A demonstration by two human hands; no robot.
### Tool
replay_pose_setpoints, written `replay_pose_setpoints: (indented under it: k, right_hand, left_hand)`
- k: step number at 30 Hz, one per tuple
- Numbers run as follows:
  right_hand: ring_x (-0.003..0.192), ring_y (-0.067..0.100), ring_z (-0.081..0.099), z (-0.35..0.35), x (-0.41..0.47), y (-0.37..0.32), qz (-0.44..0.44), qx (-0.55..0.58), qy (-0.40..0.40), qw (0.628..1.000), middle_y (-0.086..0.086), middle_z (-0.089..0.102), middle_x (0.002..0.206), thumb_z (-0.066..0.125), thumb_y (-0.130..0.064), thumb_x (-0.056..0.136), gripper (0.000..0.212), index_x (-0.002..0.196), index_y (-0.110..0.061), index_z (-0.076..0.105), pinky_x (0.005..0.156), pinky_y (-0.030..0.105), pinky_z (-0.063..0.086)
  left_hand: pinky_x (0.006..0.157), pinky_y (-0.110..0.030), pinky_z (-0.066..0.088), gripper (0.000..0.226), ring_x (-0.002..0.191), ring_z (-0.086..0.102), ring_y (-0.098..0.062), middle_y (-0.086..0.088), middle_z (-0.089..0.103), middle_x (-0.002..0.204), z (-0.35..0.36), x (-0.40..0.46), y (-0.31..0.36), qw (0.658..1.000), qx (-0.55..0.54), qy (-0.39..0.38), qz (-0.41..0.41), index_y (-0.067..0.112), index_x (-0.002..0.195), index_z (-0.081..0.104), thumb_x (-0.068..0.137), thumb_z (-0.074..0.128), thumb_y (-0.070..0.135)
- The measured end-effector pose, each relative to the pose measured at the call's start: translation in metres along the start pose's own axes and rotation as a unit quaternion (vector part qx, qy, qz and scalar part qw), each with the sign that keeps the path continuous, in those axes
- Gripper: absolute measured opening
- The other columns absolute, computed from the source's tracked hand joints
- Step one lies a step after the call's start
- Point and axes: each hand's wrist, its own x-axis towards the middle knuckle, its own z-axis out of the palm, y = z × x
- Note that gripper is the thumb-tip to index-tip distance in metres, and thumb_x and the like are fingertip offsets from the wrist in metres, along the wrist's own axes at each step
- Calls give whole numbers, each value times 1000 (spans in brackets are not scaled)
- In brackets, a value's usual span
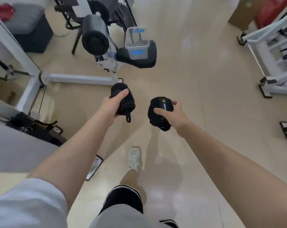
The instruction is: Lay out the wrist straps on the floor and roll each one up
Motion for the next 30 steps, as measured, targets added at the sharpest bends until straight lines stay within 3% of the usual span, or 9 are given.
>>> replay_pose_setpoints:
  k: [4,6,9,15,17,19,23,27,30]
  right_hand:
    - [103,25,57,-2,96,-64,15,-13,20,1000,3,49,121,79,-28,73,81,132,-25,22,87,39,51]
    - [102,26,57,-3,136,-96,23,-12,10,1000,4,49,121,79,-28,73,82,132,-25,22,78,35,52]
    - [99,24,56,-11,193,-143,18,-36,-7,999,3,48,117,79,-28,74,78,129,-26,23,63,26,48]
    - [100,26,58,-32,328,-217,0,-81,-27,996,6,50,119,80,-24,72,72,117,-24,24,63,30,50]
    - [98,25,58,-37,382,-242,-10,-111,-47,993,5,50,119,80,-22,72,71,116,-25,24,60,30,52]
    - [99,25,58,-38,441,-266,-29,-150,-71,986,2,49,118,81,-22,71,73,116,-25,24,64,34,56]
    - [106,25,54,-32,556,-303,-41,-238,-134,961,1,47,121,84,-23,65,78,119,-24,27,84,47,55]
    - [111,27,53,-13,639,-337,-92,-369,-255,889,-1,45,117,84,-32,50,88,117,-23,29,88,49,51]
    - [112,26,51,10,682,-343,-213,-520,-330,759,-5,47,114,81,-32,55,86,125,-22,32,95,46,44]
  left_hand:
    - [62,-27,52,57,88,64,-16,-4,64,109,29,85,56,997,-35,20,-60,13,122,51,79,69,47]
    - [62,-28,52,58,88,63,-17,-5,63,111,43,119,87,996,-27,21,-77,13,123,51,79,69,47]
    - [61,-28,52,63,87,63,-19,-8,63,111,69,169,134,998,9,16,-66,9,126,49,78,72,43]
    - [57,-26,50,51,82,63,-17,-7,64,107,122,274,194,998,51,18,-23,11,120,51,80,73,33]
    - [55,-25,51,56,84,65,-20,-8,64,108,137,317,208,998,49,29,-13,11,124,49,78,75,33]
    - [58,-28,52,68,92,64,-24,-10,59,118,153,366,219,997,31,69,-10,14,129,43,74,78,34]
    - [79,-40,53,83,107,55,-32,-12,45,130,180,452,240,975,34,219,-21,18,132,27,70,82,27]
    - [87,-42,52,77,108,56,-31,-13,49,129,197,505,251,955,13,293,-48,12,130,33,70,82,24]
    - [91,-42,51,74,106,56,-26,-10,53,124,198,535,248,950,74,302,-31,11,129,41,69,83,24]
